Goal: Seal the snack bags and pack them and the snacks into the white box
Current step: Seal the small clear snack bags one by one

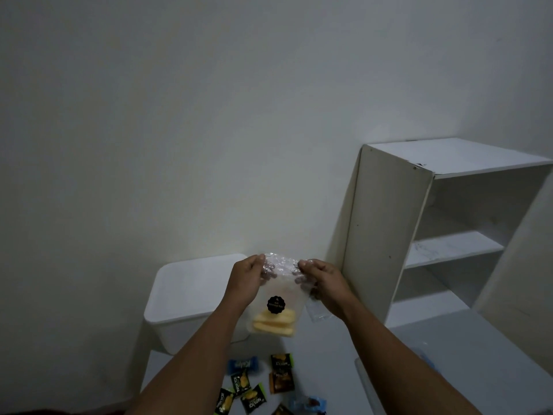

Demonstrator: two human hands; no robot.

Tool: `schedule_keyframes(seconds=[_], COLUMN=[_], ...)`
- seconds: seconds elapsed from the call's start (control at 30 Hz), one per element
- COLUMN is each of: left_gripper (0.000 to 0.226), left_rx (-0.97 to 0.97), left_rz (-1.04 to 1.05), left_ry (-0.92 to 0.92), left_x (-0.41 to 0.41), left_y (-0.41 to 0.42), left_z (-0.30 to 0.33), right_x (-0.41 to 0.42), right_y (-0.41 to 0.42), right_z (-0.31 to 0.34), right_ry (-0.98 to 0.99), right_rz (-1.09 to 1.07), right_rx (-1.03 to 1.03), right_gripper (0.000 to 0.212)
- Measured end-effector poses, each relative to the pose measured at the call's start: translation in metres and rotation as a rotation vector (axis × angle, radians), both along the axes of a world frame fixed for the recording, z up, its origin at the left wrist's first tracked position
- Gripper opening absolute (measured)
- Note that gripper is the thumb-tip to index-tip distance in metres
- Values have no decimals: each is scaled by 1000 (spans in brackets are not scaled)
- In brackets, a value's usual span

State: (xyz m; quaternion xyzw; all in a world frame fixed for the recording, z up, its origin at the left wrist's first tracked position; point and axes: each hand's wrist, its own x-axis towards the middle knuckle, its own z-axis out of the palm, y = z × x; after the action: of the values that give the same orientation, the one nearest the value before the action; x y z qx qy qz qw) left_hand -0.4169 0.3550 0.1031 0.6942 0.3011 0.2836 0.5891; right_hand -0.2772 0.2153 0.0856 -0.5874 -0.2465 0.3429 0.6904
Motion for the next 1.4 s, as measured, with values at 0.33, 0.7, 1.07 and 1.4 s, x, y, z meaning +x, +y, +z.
schedule_keyframes(seconds=[0.33, 0.7, 1.07, 1.4], left_gripper=[36, 44, 95, 96], left_rx=[-166, -299, -160, -140], left_rz=[24, 301, 636, 600], left_ry=[29, 222, 418, 469], left_x=[48, 113, 218, 235], left_y=[-6, -9, 107, 91], left_z=[-72, -186, -246, -287], right_x=[34, 99, 182, 205], right_y=[-29, 33, 239, 219], right_z=[-57, -162, -221, -256], right_ry=[0, 123, -103, -384], right_rz=[14, 14, 130, 139], right_rx=[-239, -459, -365, -710], right_gripper=[31, 10, 24, 25])
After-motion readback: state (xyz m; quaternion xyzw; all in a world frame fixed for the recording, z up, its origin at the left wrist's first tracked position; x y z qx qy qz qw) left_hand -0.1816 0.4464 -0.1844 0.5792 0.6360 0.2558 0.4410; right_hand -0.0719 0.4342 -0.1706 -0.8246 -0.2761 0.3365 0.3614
